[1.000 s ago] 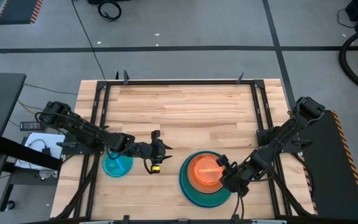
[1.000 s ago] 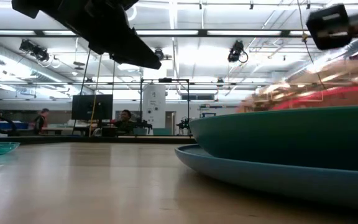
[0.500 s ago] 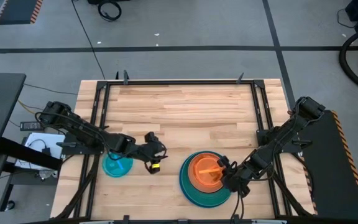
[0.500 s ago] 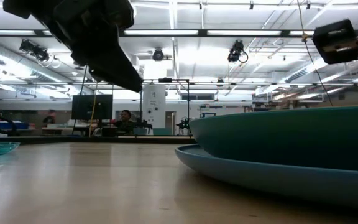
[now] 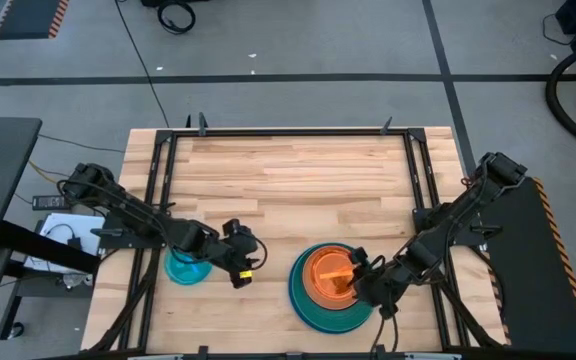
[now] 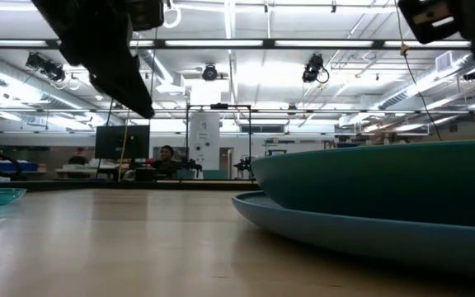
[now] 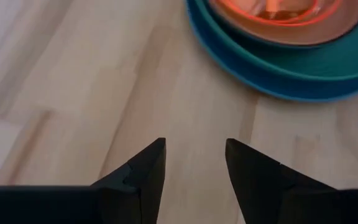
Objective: Stack plastic plates
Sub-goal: Stack the transparent blue plate on the top of the transparent orange plate
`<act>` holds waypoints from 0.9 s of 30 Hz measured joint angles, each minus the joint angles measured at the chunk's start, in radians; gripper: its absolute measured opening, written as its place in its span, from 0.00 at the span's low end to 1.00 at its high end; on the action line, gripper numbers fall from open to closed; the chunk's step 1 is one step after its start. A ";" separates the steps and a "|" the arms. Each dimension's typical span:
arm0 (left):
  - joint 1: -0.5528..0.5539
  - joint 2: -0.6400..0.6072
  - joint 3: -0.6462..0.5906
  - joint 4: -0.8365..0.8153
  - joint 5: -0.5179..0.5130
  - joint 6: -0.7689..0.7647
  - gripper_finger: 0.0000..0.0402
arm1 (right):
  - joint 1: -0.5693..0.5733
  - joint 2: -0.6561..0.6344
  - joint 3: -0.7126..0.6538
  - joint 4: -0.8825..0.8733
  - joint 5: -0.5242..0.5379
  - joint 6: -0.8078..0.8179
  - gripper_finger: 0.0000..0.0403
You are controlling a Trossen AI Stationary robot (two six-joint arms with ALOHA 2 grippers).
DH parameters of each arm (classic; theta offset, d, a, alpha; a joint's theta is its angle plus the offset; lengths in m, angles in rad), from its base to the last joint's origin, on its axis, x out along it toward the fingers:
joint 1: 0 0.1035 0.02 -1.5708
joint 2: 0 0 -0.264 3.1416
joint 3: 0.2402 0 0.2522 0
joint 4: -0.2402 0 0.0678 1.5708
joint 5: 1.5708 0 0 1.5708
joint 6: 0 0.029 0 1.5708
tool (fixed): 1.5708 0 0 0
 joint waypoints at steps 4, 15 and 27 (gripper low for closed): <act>-0.025 0.000 0.061 -0.096 -0.042 -0.059 0.42 | -0.024 -0.013 0.001 -0.046 0.074 0.050 0.38; -0.100 0.004 0.076 -0.161 -0.107 -0.204 0.42 | -0.093 -0.013 0.001 -0.204 0.200 0.117 0.38; -0.152 0.054 0.076 -0.260 -0.085 -0.399 0.42 | -0.138 -0.013 0.000 -0.224 0.411 0.099 0.38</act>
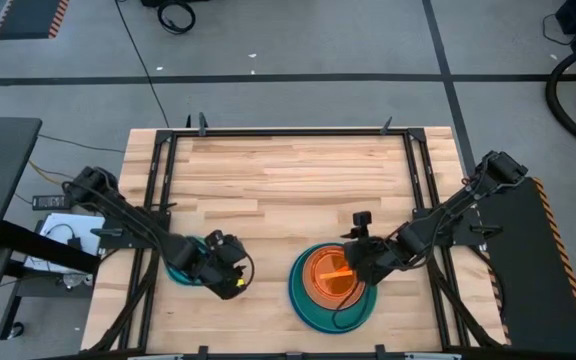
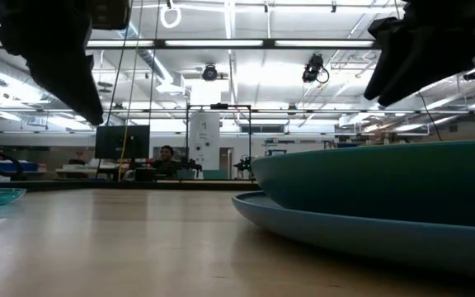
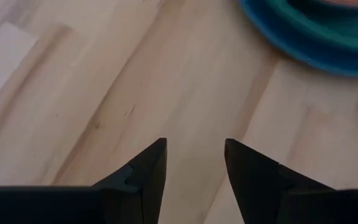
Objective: Stack plastic plates
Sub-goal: Stack the transparent blue plate on the top of the transparent orange plate
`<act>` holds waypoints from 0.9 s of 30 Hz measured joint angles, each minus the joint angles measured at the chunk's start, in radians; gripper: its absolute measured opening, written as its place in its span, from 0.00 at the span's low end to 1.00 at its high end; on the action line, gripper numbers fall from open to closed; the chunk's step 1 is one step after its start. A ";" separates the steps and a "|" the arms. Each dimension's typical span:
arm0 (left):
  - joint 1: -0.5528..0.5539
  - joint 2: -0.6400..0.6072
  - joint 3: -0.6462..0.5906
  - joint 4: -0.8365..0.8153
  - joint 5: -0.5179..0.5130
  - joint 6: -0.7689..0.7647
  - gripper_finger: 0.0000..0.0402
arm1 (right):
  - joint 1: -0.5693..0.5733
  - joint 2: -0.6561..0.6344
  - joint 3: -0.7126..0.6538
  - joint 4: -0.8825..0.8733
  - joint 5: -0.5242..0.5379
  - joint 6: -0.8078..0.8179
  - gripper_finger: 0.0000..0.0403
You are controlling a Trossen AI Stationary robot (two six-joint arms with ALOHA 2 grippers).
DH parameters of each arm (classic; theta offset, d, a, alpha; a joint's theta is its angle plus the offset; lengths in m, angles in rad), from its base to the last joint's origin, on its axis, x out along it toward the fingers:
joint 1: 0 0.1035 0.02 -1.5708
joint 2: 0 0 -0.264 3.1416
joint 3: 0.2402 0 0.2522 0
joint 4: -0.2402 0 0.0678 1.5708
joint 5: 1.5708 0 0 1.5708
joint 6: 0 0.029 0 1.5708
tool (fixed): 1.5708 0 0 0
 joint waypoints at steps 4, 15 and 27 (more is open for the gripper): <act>-0.008 0.028 0.000 -0.012 0.009 -0.036 0.42 | -0.002 0.000 -0.005 -0.005 0.081 -0.003 0.38; -0.011 0.093 0.005 -0.071 0.034 -0.155 0.42 | -0.036 0.000 -0.019 0.016 0.145 0.007 0.38; -0.014 0.235 0.198 -0.401 0.099 -0.275 0.42 | -0.058 0.001 -0.018 0.103 0.125 -0.039 0.38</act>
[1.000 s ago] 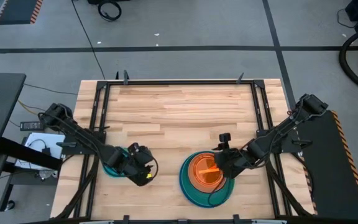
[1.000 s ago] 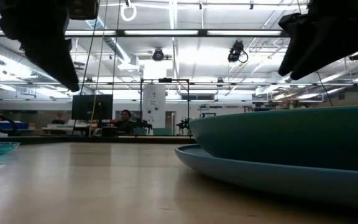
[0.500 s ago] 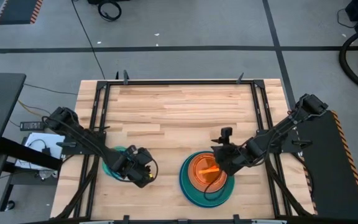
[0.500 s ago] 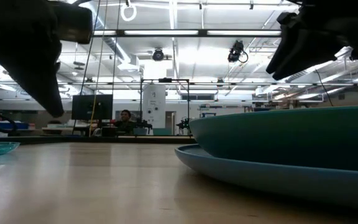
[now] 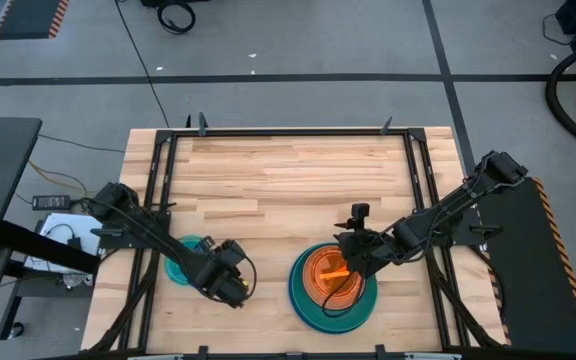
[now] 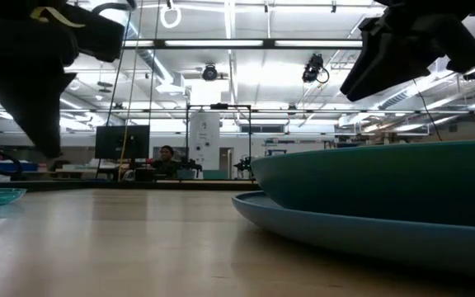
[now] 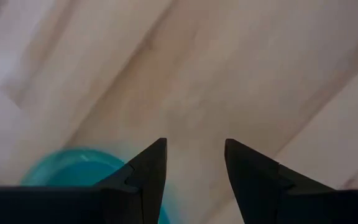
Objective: Stack plastic plates
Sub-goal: Stack the transparent blue plate on the top of the transparent orange plate
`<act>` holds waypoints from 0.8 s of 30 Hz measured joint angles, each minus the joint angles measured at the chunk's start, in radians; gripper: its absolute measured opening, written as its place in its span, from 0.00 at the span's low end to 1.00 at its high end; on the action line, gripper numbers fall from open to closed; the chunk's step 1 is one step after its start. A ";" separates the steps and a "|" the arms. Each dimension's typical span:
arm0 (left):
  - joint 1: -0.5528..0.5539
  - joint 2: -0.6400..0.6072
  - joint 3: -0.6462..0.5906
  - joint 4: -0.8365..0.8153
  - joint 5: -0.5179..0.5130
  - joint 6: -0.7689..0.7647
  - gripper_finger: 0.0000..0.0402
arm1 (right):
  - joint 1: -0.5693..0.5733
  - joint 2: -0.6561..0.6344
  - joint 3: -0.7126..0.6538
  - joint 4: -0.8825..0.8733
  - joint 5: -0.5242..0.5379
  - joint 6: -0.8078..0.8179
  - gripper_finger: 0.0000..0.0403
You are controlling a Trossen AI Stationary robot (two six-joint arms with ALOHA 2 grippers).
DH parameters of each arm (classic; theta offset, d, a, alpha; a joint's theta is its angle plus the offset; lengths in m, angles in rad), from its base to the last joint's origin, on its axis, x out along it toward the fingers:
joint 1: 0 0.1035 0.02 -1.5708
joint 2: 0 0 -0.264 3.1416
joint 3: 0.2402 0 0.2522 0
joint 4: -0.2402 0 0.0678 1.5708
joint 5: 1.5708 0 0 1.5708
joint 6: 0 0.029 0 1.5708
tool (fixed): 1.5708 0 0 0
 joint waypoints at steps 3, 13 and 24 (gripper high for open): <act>0.002 0.048 0.050 -0.092 0.075 -0.036 0.42 | -0.002 0.000 0.000 0.007 -0.024 -0.001 0.38; -0.027 0.094 0.079 -0.156 0.232 -0.185 0.42 | -0.007 0.000 0.000 0.011 0.004 -0.020 0.38; -0.077 0.122 0.079 -0.184 0.301 -0.318 0.39 | -0.081 0.000 0.000 0.156 -0.042 -0.200 0.38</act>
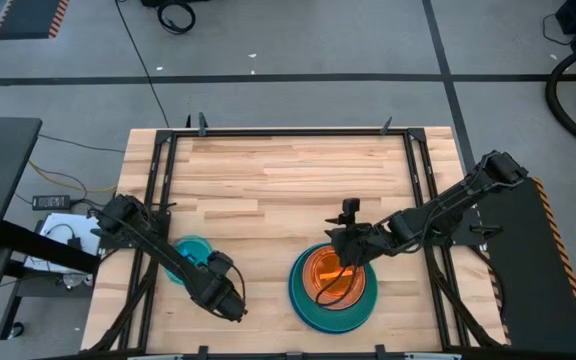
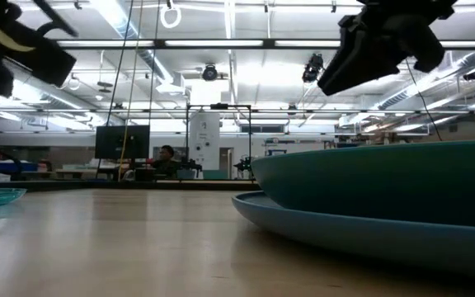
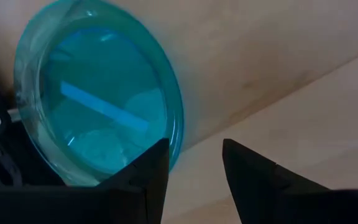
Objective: Stack plastic plates
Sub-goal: Stack the transparent blue plate on the top of the transparent orange plate
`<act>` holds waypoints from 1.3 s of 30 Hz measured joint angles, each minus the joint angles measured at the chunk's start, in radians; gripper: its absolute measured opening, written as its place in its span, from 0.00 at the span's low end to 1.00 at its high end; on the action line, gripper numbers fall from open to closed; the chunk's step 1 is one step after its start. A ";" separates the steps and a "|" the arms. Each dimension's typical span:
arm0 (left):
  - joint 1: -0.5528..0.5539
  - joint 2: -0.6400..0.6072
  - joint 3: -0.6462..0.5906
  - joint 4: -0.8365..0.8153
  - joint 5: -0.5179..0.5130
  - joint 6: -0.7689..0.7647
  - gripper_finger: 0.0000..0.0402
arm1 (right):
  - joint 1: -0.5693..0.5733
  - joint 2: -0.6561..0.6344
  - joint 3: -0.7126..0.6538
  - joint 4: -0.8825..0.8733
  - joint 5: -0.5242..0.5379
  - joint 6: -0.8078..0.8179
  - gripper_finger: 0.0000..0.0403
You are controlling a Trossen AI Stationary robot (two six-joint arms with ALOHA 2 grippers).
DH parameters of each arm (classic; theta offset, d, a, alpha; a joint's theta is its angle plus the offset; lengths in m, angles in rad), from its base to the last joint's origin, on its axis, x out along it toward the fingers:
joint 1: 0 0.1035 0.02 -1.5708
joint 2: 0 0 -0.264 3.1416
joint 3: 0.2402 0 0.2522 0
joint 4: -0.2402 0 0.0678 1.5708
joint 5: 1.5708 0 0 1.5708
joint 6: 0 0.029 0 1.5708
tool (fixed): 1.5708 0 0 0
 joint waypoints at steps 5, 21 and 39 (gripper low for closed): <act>-0.020 0.062 0.000 -0.006 0.063 0.002 0.36 | -0.035 0.000 0.000 0.066 -0.077 -0.060 0.38; -0.115 0.148 0.001 -0.062 0.076 0.018 0.35 | -0.085 0.000 0.000 0.177 -0.208 -0.173 0.38; -0.082 0.150 -0.045 -0.050 0.086 0.236 0.02 | -0.030 0.000 0.000 0.167 -0.274 -0.031 0.38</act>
